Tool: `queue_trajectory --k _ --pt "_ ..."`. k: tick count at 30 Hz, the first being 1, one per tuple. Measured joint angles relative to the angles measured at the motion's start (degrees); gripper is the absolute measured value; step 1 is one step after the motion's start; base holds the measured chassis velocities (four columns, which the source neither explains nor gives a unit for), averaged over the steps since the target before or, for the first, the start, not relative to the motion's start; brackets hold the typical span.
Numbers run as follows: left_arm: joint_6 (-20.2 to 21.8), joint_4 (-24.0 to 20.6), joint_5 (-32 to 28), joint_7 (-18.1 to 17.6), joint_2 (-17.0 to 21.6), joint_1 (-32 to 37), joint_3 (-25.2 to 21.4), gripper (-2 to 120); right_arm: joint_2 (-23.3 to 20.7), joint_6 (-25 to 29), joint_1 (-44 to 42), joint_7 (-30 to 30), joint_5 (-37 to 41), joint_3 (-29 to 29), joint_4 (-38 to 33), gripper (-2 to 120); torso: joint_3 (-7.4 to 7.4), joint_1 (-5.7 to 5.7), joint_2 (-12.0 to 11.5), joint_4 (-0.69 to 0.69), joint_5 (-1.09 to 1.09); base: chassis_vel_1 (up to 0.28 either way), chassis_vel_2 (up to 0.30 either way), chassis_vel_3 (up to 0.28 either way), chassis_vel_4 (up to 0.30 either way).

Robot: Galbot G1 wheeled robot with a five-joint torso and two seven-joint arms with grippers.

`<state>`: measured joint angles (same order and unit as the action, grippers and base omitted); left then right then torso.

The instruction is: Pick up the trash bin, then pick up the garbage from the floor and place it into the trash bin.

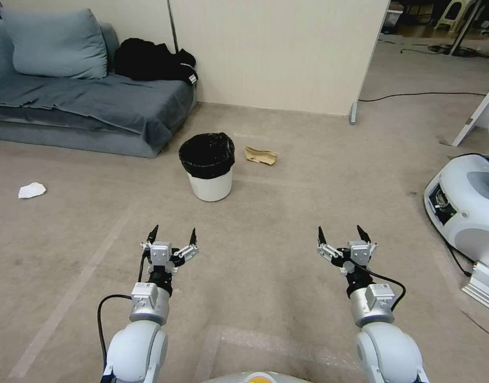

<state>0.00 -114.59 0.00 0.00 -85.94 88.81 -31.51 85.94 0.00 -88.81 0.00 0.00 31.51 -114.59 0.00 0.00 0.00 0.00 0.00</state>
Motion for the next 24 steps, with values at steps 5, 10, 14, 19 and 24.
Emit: queue_trajectory --k 5,10,14,19,24 --pt "0.0 0.0 0.0 0.0 0.0 0.0 0.0 100 0.0 0.0 0.0 0.0 0.0 0.0 0.0 100 0.0 0.0 0.0 0.0 0.0 0.0 0.0 0.0 0.0" --pt "0.2 -0.2 0.0 -0.1 0.0 0.1 0.0 100 0.0 0.0 -0.2 0.0 0.0 0.0 -0.1 100 0.0 0.0 0.0 -0.01 0.0 0.0 0.0 0.0 0.0" --pt "1.9 -2.1 0.1 -1.3 0.3 0.6 0.4 100 0.4 0.0 -1.7 0.1 -1.0 -0.1 -1.9 100 0.0 0.0 0.0 -0.01 0.0 0.0 0.0 0.0 0.0" --pt "10.6 -11.2 1.1 -7.2 1.5 3.5 2.7 100 2.5 -0.1 -8.9 1.3 -6.0 -1.1 -10.6 100 0.0 0.0 0.0 0.0 -0.01 0.0 0.0 0.0 0.0" --pt "17.5 -18.3 1.9 -11.9 2.5 5.7 4.5 100 4.3 -0.2 -14.7 2.3 -10.0 -1.8 -17.6 100 -0.01 -0.01 0.0 0.01 0.0 0.0 0.0 0.0 0.0"
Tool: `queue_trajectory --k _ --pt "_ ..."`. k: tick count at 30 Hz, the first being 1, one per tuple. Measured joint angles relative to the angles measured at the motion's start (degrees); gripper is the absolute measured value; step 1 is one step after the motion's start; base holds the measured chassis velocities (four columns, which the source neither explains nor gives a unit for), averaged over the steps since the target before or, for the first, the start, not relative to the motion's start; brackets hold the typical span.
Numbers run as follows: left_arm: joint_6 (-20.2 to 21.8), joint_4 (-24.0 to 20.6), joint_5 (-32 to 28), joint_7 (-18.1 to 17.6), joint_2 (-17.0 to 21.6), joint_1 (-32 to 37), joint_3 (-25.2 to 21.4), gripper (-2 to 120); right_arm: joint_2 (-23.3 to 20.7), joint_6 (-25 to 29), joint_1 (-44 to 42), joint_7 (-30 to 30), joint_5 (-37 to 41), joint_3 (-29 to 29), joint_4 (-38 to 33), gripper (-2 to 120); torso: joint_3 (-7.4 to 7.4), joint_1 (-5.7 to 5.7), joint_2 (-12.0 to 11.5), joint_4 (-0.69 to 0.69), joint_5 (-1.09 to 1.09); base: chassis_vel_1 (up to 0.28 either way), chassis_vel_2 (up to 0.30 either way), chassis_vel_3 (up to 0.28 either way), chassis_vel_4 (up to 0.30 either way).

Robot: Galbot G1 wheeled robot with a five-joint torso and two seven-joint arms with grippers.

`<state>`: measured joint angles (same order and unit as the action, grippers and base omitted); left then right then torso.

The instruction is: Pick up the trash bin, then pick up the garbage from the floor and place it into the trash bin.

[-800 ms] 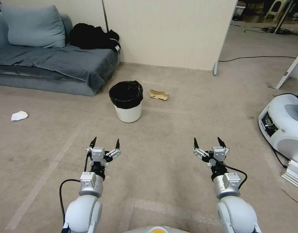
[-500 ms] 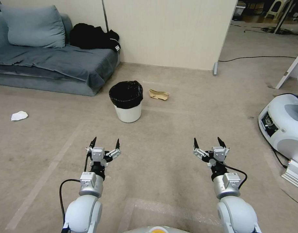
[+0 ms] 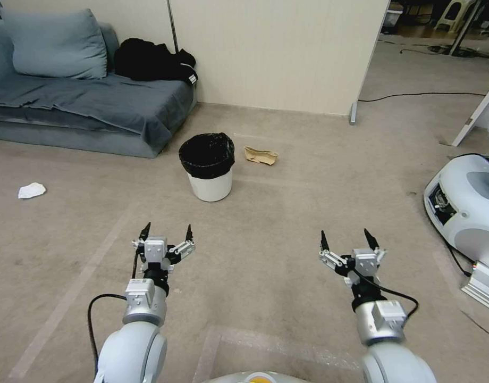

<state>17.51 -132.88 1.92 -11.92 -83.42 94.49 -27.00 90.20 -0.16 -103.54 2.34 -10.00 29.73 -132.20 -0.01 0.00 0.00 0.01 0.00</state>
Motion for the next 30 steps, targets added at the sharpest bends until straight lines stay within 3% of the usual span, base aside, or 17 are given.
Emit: queue_trajectory --k 2,5,13,16,19,30 --pt "3.7 -3.8 0.5 -2.6 0.5 1.2 1.0 100 1.0 0.0 -3.2 0.5 -2.2 -0.4 -3.9 100 0.0 0.0 0.0 -0.01 0.0 0.0 0.0 0.0 0.0" --pt "6.4 -5.4 0.2 -4.6 1.1 1.7 2.4 100 1.9 -0.1 -6.7 1.2 -4.6 -0.8 -8.1 100 0.0 0.0 0.0 0.01 -0.03 0.0 0.0 0.0 0.0" --pt "6.1 -5.4 0.7 -4.6 0.7 2.3 2.7 100 1.9 0.2 -7.0 1.2 -4.9 -0.9 -8.4 100 0.0 0.0 0.0 -0.01 0.0 0.0 0.0 0.0 0.0" --pt "5.8 -5.3 0.2 -4.7 0.5 2.8 3.0 100 2.1 5.8 -6.4 0.0 -4.6 -1.0 -7.1 100 0.0 0.0 0.0 -0.01 0.0 0.0 0.0 0.0 0.0" --pt "5.5 -5.1 0.2 -4.7 0.4 3.1 3.0 100 2.1 7.8 -6.1 -0.5 -4.4 -1.0 -6.5 100 0.0 0.0 0.0 -0.01 0.0 0.0 0.0 0.0 0.0" --pt "5.0 -4.7 0.5 -4.8 0.3 3.1 3.0 100 2.0 8.5 -6.0 -0.7 -4.5 -1.0 -6.1 100 0.0 0.0 0.0 -0.01 0.0 0.0 0.0 0.0 0.0"
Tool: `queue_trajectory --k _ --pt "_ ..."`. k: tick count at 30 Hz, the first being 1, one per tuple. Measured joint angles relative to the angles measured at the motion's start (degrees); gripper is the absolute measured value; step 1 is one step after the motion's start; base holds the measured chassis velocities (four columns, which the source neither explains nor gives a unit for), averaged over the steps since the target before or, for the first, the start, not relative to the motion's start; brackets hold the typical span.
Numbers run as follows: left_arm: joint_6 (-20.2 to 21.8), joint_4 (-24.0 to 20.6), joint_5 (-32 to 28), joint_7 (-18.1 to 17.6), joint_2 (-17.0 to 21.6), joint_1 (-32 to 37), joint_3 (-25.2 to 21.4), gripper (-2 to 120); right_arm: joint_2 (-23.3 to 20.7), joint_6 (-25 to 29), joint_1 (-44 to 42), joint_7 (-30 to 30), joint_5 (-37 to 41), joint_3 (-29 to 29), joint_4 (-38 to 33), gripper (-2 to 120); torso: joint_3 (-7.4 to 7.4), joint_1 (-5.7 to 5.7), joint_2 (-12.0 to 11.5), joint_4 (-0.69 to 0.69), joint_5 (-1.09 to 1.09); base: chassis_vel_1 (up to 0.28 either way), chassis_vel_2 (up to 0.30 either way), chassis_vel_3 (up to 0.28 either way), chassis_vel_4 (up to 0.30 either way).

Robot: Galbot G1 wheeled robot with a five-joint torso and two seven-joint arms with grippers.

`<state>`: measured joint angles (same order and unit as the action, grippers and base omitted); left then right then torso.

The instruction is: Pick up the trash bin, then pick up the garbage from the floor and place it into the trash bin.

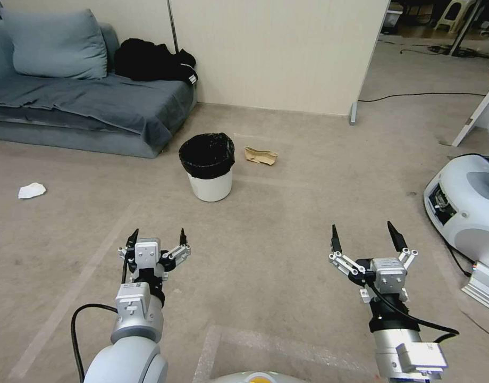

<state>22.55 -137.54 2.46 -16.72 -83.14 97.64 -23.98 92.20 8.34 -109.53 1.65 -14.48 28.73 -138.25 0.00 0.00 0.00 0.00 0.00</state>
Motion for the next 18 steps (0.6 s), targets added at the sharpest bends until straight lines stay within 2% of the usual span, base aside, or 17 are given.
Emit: queue_trajectory --k 8,18 --pt "0.0 0.3 0.2 -0.1 -0.1 -0.1 0.0 100 0.0 0.5 0.3 -0.7 -0.8 0.4 1.2 100 0.0 0.0 0.0 0.0 0.0 -0.084 0.085 0.074 -0.095" --pt "0.0 0.3 0.4 -0.2 -0.1 -0.3 0.0 100 -0.1 0.8 0.3 -0.9 -0.9 0.5 1.2 100 0.01 0.0 0.0 0.01 -0.02 -0.218 0.228 0.221 -0.229"
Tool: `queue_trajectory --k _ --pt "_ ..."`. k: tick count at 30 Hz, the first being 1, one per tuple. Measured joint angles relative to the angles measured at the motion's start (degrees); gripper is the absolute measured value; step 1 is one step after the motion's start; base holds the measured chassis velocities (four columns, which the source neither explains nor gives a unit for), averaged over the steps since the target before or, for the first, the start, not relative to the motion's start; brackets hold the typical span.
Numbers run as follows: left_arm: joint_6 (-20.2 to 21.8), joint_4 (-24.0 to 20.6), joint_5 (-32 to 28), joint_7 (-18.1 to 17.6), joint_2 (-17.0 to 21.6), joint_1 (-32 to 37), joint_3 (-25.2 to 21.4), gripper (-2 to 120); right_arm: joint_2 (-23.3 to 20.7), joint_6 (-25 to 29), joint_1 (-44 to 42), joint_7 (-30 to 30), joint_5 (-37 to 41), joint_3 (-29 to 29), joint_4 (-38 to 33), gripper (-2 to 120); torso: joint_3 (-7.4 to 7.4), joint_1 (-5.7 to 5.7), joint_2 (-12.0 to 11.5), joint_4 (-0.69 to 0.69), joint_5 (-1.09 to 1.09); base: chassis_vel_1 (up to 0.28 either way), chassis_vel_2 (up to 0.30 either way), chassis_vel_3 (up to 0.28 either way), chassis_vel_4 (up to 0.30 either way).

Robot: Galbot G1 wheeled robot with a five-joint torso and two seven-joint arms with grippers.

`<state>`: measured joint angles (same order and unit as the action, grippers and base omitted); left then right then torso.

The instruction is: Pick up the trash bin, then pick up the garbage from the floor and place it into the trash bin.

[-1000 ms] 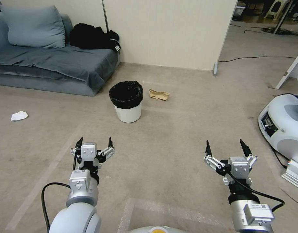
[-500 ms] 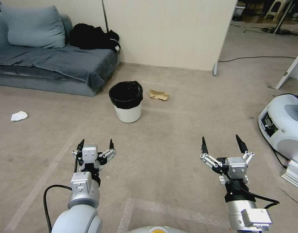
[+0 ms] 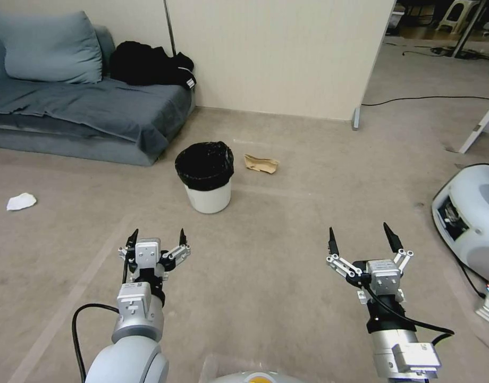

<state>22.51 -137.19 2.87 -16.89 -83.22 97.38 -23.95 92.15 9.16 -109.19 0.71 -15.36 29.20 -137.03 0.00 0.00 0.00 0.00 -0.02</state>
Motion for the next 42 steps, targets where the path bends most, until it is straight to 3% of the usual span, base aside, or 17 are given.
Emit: queue_trajectory --k 42 --pt "-0.6 4.2 0.7 -1.3 1.5 -3.3 1.6 100 0.0 3.0 1.0 0.0 -0.1 0.6 3.1 100 0.0 0.0 0.0 -0.01 0.02 -0.2 0.198 0.205 -0.206"
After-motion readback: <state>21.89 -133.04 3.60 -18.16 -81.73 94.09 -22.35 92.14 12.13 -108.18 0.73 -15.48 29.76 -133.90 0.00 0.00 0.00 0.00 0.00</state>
